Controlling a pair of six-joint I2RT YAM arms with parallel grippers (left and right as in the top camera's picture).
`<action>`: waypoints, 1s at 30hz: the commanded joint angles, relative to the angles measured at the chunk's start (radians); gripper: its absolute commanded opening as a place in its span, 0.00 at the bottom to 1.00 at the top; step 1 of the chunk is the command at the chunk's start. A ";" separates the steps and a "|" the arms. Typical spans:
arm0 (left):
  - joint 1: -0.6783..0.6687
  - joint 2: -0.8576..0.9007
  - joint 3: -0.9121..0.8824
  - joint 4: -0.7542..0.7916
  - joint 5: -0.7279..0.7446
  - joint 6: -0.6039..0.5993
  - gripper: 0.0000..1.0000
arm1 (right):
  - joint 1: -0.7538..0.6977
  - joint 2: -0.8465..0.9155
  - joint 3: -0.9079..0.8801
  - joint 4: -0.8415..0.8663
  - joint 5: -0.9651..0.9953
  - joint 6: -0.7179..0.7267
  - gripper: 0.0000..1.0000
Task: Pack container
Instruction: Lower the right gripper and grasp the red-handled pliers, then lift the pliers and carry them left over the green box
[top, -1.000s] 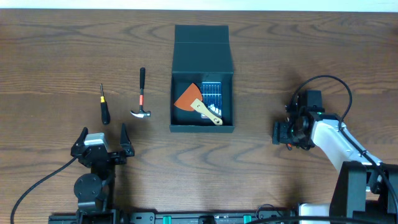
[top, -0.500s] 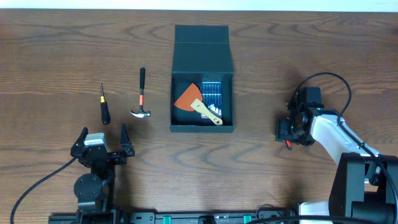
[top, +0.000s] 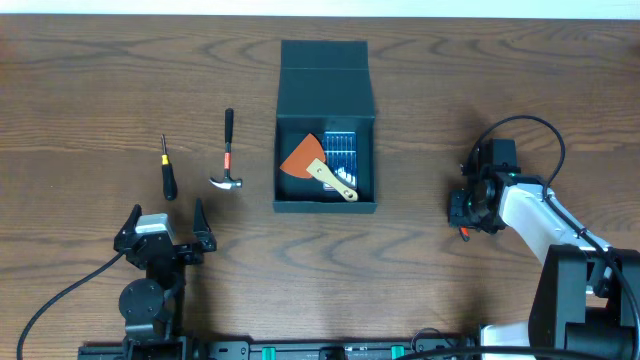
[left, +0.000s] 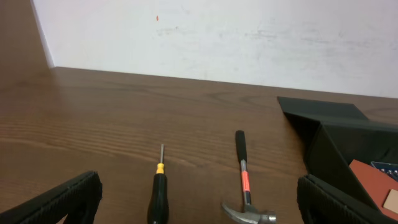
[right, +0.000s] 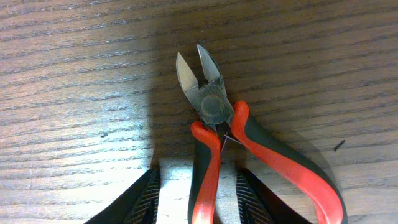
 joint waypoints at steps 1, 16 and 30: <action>-0.003 -0.006 -0.021 -0.033 -0.008 0.017 0.99 | -0.006 0.060 -0.043 -0.010 -0.039 0.004 0.37; -0.003 -0.006 -0.021 -0.033 -0.008 0.017 0.98 | -0.006 0.060 -0.043 -0.010 -0.039 0.004 0.16; -0.003 -0.006 -0.021 -0.033 -0.008 0.017 0.99 | -0.006 0.060 -0.040 -0.010 -0.038 0.003 0.09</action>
